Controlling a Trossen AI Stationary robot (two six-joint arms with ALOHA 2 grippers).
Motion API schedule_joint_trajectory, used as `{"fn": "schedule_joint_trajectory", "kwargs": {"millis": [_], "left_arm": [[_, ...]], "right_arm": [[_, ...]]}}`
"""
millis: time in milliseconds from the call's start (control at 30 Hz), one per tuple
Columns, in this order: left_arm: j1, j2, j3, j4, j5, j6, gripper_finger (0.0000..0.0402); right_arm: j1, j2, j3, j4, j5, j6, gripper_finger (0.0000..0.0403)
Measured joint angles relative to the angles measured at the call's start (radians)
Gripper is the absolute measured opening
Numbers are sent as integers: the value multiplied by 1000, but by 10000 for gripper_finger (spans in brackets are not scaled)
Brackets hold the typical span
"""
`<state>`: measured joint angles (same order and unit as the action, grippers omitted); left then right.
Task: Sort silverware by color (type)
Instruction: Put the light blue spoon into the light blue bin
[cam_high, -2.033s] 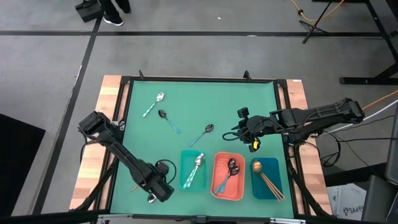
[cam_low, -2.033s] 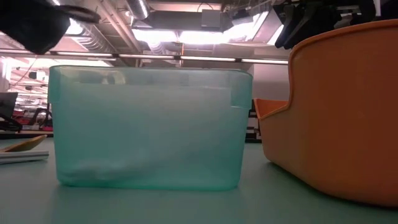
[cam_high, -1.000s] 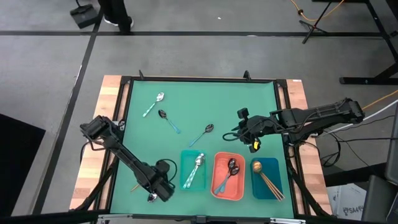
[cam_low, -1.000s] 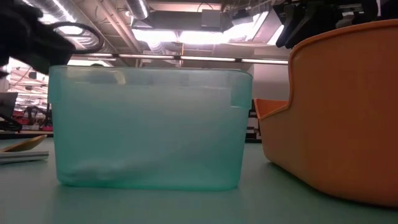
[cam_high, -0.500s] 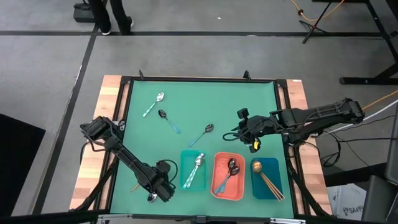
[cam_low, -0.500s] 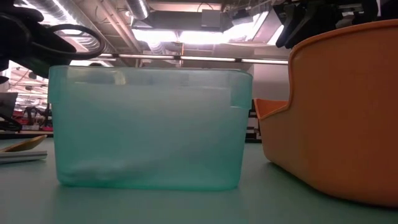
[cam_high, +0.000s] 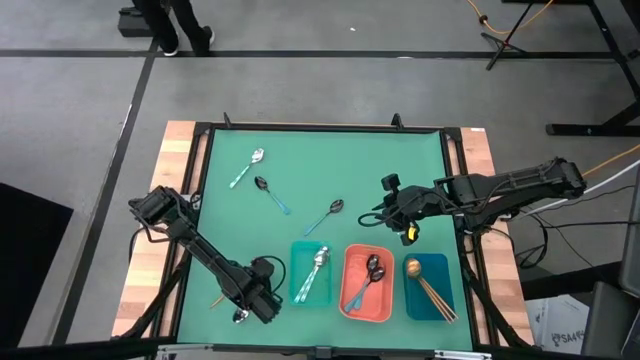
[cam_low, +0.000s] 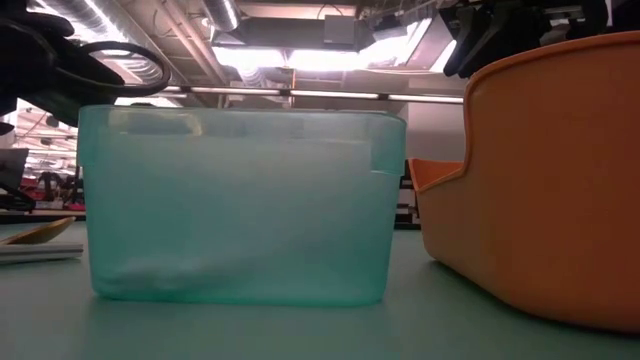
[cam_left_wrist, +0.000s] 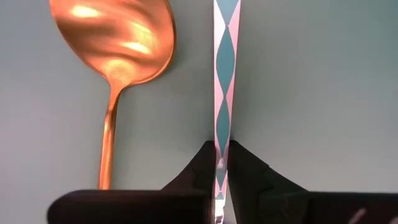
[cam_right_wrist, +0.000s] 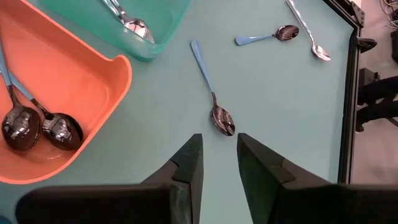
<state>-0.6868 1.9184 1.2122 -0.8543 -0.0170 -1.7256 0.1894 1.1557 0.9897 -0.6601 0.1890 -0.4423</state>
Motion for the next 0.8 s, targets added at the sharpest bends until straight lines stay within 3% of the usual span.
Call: {"fn": "schedule_joint_trajectory", "kwargs": {"millis": [433, 667, 800], "left_arm": [[-1, -170, -2, -35, -33, 8, 18], [2, -264, -1, -12, -185, 101, 18], [13, -300, -1, 41, -310, 261, 18]], "right_arm": [[0, 0, 0, 0, 0, 0, 88], [0, 0, 0, 1, 0, 0, 88], [0, 0, 0, 2, 0, 0, 88]]}}
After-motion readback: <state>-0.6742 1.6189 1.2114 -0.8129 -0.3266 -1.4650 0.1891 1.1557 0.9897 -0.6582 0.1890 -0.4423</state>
